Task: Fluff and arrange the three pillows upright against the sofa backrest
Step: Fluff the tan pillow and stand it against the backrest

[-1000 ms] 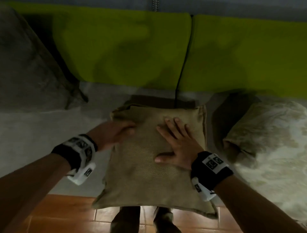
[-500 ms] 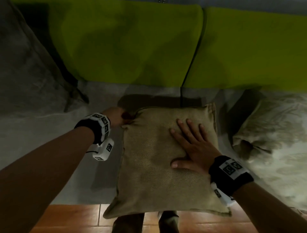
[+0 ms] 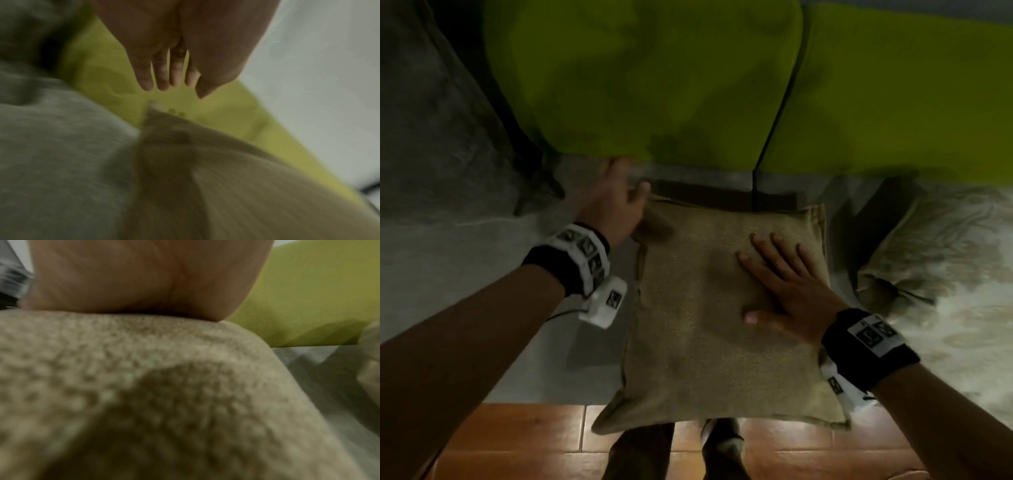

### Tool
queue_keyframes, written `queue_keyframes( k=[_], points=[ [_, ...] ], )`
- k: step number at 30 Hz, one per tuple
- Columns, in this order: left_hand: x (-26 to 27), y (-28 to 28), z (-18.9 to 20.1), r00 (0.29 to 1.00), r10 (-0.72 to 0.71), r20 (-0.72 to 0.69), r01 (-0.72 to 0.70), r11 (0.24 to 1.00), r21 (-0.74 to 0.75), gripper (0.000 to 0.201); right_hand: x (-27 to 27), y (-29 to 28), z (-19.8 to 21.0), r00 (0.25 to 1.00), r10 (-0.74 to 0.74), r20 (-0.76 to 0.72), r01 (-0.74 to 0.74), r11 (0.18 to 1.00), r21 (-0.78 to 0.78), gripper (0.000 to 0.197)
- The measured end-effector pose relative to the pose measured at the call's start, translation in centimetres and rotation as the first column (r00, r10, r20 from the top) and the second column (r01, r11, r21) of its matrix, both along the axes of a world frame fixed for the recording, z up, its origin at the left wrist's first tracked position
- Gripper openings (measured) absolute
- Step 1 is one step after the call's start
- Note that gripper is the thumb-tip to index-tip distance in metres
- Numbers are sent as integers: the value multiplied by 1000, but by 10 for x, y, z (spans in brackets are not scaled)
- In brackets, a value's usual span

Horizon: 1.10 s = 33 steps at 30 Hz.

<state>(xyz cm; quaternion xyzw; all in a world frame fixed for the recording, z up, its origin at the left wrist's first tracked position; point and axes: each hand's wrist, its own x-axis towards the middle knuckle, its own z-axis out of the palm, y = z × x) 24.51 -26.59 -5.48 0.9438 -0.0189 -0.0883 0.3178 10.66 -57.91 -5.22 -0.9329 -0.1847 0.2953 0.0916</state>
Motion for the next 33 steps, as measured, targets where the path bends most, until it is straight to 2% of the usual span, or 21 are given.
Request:
queue_keyframes(
  k=[1, 3, 5, 8, 10, 12, 15, 18, 19, 21, 22, 23, 25, 27, 28, 29, 30, 31, 33],
  points=[
    [-20, -8, 10, 993, -118, 19, 119, 993, -26, 51, 3, -1, 3, 999, -23, 29, 23, 1000, 5, 94],
    [-69, -28, 21, 927, -374, -5, 374, 927, -28, 63, 10, 1, 6, 995, -67, 80, 67, 998, 5, 92],
    [-112, -47, 9, 858, -492, -144, 505, 861, 67, 72, 11, 8, 3, 996, -47, 77, 47, 999, 1, 90],
    [-133, -49, -27, 847, -426, -318, 501, 840, 210, 78, 3, 8, -13, 999, 45, 23, -44, 998, -50, 87],
    [-126, -32, -46, 844, -414, -341, 500, 838, 221, 83, 2, -4, -23, 998, 63, -19, -64, 995, -77, 84],
    [-117, -15, -54, 811, -441, -385, 542, 814, 209, 89, 4, -17, -29, 997, 55, -54, -60, 994, -89, 83],
    [-104, 2, -48, 751, -426, -504, 589, 777, 220, 94, 7, -34, -36, 996, -6, -88, -1, 997, -72, 85],
    [-96, 16, -47, 757, -289, -586, 462, 871, 167, 102, 8, -51, -37, 986, -78, -147, 68, 995, -71, 86],
    [-96, 24, -51, 746, -261, -612, 459, 868, 189, 104, 9, -57, -36, 978, -101, -180, 90, 993, -70, 86],
    [-96, 35, -51, 702, -184, -688, 518, 795, 315, 109, 14, -71, -33, 960, -168, -225, 160, 986, -55, 84],
    [-94, 41, -49, 708, -136, -693, 519, 765, 381, 108, 18, -78, -31, 949, -224, -221, 220, 974, -46, 83],
    [-90, 44, -45, 755, -92, -649, 462, 776, 428, 101, 24, -84, -27, 935, -301, -187, 301, 953, -26, 87],
    [-74, 43, -31, 905, -32, -425, 221, 888, 403, 84, 42, -96, -18, 896, -442, -48, 444, 894, 61, 99],
    [-60, 29, -9, 987, -3, -162, 42, 970, 238, 74, 61, -94, -6, 913, -400, 85, 382, 909, 168, 94],
    [-55, 15, 2, 998, -23, -60, 32, 986, 163, 71, 67, -88, 0, 939, -324, 117, 295, 931, 214, 87],
    [-54, -2, 12, 995, -95, -10, 95, 988, 119, 71, 71, -78, 3, 964, -238, 119, 203, 946, 252, 80],
    [-54, -23, 22, 977, -211, -22, 212, 973, 87, 73, 72, -66, 3, 984, -148, 97, 117, 955, 273, 74],
    [-56, -44, 28, 941, -325, -96, 332, 941, 70, 75, 70, -56, 0, 996, -65, 56, 48, 963, 266, 71],
    [-59, -73, 18, 813, -471, -343, 536, 836, 122, 83, 64, -51, -20, 999, 10, -45, -2, 984, 179, 75]
  ],
)
